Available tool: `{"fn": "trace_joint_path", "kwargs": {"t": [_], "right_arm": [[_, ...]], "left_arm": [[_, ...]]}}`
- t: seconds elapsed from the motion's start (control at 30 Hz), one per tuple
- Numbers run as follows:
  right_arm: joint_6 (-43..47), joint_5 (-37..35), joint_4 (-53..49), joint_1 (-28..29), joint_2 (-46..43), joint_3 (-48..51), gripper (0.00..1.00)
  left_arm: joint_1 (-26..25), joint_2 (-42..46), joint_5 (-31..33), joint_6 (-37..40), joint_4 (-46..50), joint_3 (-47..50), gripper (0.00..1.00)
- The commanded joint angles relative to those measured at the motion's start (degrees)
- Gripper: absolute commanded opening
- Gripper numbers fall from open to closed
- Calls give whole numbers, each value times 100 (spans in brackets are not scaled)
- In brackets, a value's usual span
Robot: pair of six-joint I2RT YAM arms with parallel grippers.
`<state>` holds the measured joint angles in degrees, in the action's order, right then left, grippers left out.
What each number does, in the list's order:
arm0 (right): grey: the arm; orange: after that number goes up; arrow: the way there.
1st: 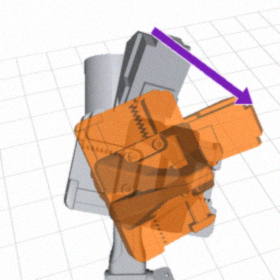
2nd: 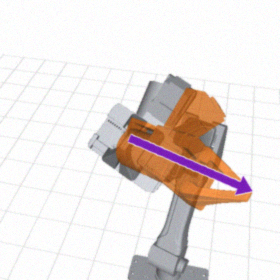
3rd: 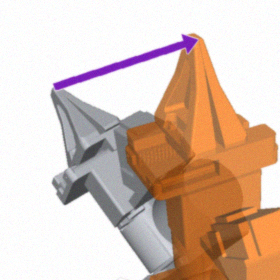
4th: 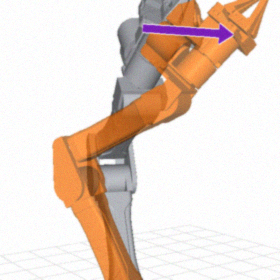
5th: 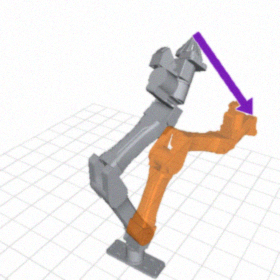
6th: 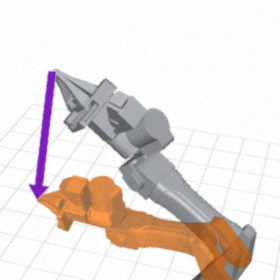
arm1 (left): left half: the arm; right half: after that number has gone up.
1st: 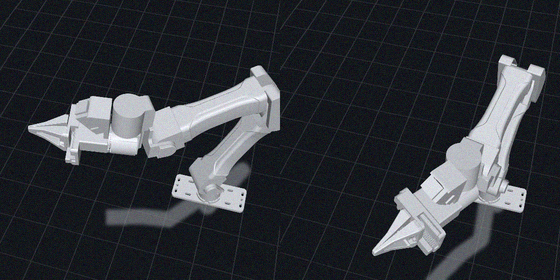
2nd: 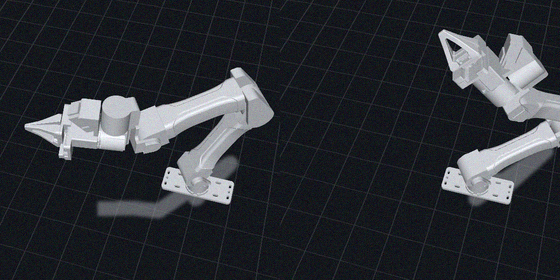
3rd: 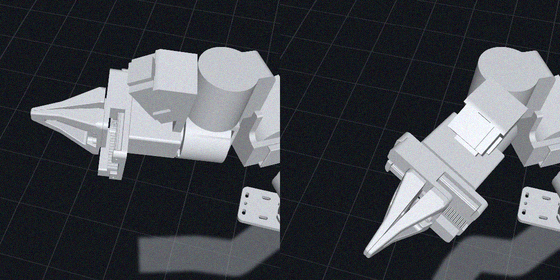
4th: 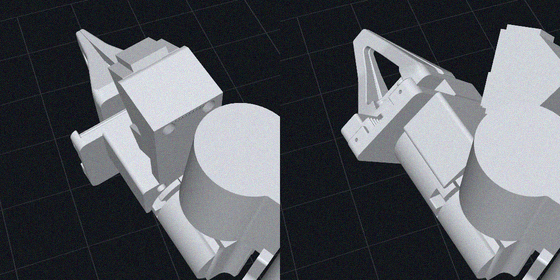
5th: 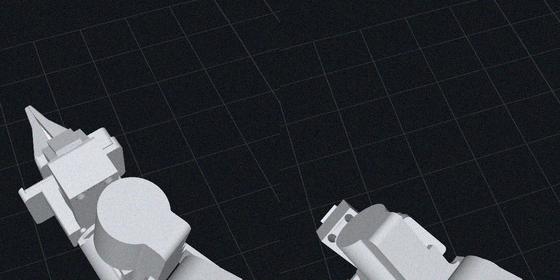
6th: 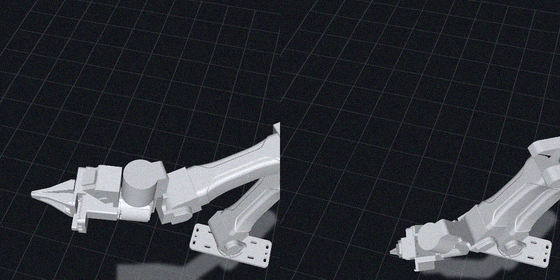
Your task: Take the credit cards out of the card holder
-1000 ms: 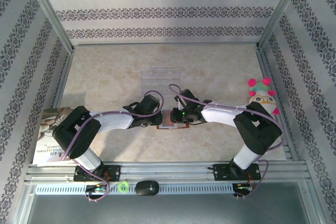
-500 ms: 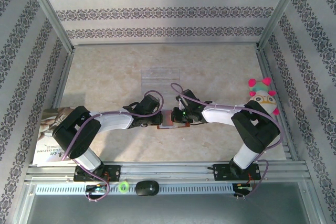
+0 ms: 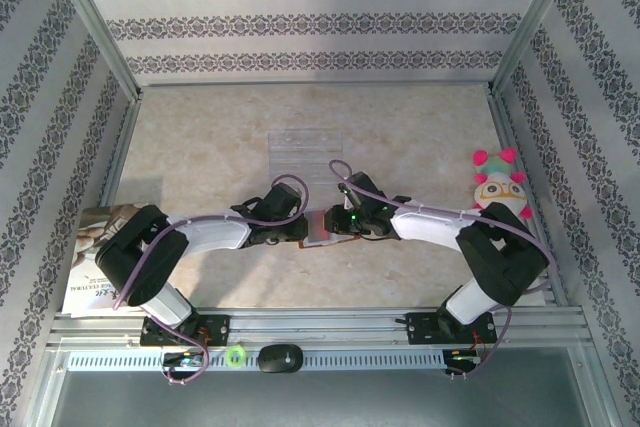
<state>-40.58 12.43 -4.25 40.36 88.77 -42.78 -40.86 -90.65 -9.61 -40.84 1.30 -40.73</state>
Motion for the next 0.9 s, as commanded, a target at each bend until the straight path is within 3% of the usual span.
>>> {"fn": "trace_joint_path", "kwargs": {"t": [0.0,0.17,0.33,0.57,0.87], "right_arm": [[427,-541,-577,161,-247,-272,32],[1001,-1134,-1044,588,-207,-716,36],[1487,-1381,-1313,1075,198,-1219,38],[1993,-1902,-1862,1651,1065,-2120,41],[2179,-2507,-2236,1861,1495,-2399,42]], "left_arm": [[31,293,109,-146,665,229,22],[52,1306,625,-308,816,391,38],[180,2491,1454,-385,1286,630,47],[467,3487,1702,-322,1987,838,50],[619,3687,1462,-361,1912,1121,50]]}}
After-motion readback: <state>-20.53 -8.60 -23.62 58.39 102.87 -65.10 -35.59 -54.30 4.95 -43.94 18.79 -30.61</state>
